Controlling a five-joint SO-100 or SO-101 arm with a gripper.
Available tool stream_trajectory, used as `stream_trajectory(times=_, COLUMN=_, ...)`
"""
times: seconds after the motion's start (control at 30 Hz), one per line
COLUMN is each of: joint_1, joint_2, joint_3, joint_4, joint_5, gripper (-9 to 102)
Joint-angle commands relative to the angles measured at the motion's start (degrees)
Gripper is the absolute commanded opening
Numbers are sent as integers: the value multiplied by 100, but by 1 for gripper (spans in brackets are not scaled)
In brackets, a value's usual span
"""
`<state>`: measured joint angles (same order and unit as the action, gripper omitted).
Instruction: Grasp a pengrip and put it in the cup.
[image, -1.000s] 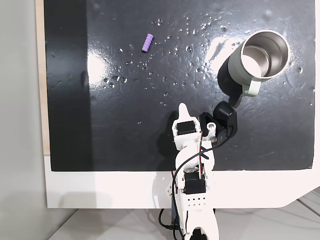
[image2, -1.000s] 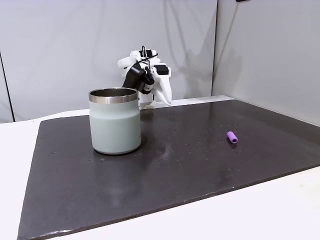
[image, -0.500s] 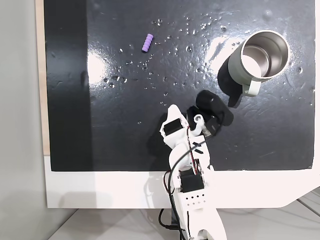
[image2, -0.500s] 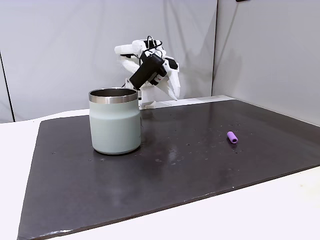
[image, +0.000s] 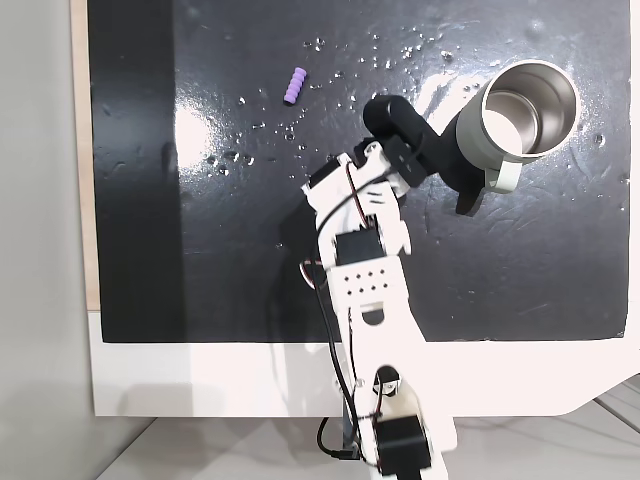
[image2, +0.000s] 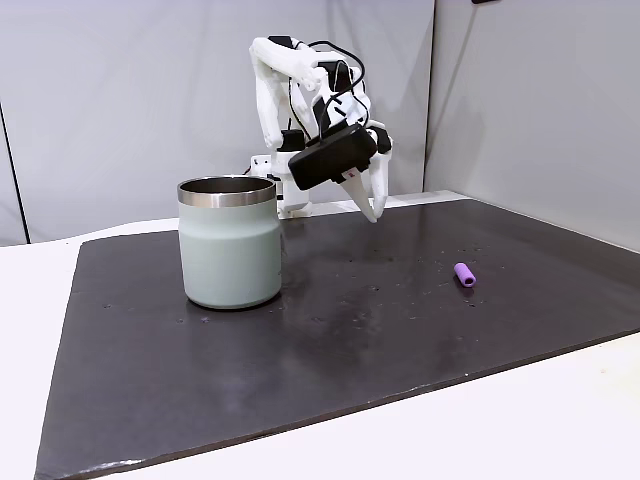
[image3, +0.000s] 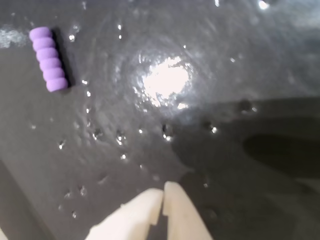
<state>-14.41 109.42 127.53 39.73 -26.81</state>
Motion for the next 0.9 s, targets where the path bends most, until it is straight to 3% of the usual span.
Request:
stream_trajectory(times=0.0, joint_1=70, joint_2=-501, joint_3=-800, joint_4=-237, joint_5=-88, gripper=0)
stream_trajectory(times=0.87, joint_1=167, joint_2=-3604, joint_3=-3788, joint_4=-176, joint_5=-343, gripper=0)
